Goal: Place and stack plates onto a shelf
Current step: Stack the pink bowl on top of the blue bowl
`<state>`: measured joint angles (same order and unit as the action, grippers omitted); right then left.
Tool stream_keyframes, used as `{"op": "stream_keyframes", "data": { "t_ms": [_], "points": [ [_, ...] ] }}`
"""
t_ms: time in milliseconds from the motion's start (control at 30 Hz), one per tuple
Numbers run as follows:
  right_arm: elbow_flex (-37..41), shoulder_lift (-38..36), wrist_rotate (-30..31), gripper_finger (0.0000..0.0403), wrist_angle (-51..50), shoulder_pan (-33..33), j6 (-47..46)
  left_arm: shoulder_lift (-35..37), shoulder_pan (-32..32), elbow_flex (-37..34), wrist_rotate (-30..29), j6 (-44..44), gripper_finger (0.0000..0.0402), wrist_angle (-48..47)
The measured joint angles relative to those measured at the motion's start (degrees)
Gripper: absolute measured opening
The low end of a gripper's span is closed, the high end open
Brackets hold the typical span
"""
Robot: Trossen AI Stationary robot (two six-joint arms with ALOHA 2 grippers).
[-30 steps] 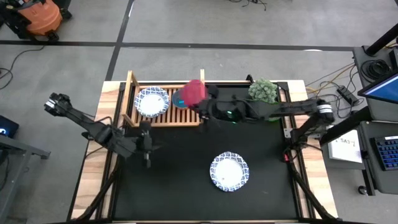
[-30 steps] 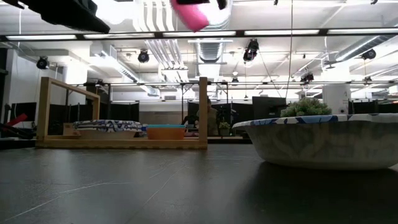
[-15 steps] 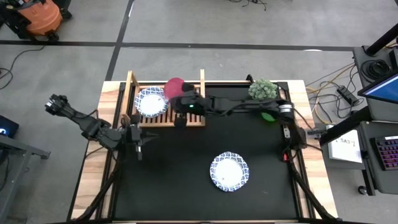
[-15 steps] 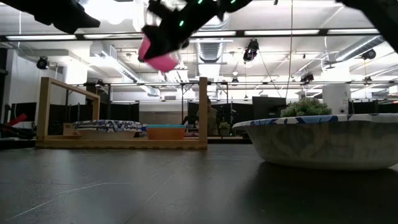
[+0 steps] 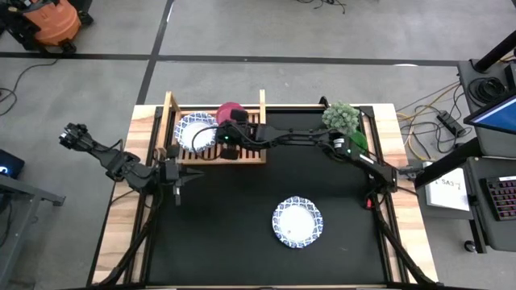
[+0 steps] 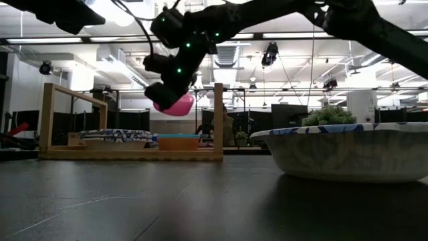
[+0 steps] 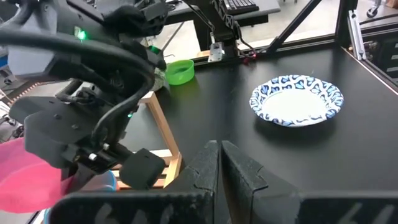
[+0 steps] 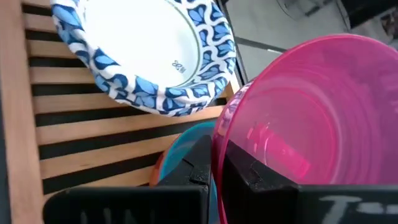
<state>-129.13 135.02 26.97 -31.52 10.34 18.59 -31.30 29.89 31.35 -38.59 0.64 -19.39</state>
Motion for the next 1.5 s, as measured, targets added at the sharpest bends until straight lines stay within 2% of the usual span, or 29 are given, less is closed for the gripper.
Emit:
{"op": "stream_keyframes", "data": {
  "t_ms": [167,333,800,1133,1367,1500],
  "points": [
    [-0.13,0.44,-0.99,0.0009,-0.81,0.40,-2.41,-0.14,0.00,0.00,0.00,0.03,0.0001,0.02],
    [-0.13,0.39,-4.98,0.0017,-1.25,1.14,-5.00,-0.16,0.00,0.00,0.00,0.05,0.0001,0.05],
    [-0.04,0.37,-6.49,0.0093,-2.29,2.61,-9.70,-1.14,0.00,0.00,0.00,0.35,0.0001,0.15],
    [0.05,0.44,-6.57,0.0096,-2.52,2.86,-11.71,-1.82,0.01,0.00,0.00,0.50,0.0001,0.29],
    [0.38,0.44,-6.46,0.0083,-2.48,3.68,-12.64,-2.02,0.02,0.00,0.00,0.52,0.0001,0.41],
    [0.40,0.44,-6.43,0.0105,-2.49,3.73,-13.54,-2.03,0.01,0.00,0.00,0.52,0.0001,0.43]
  ]
}}
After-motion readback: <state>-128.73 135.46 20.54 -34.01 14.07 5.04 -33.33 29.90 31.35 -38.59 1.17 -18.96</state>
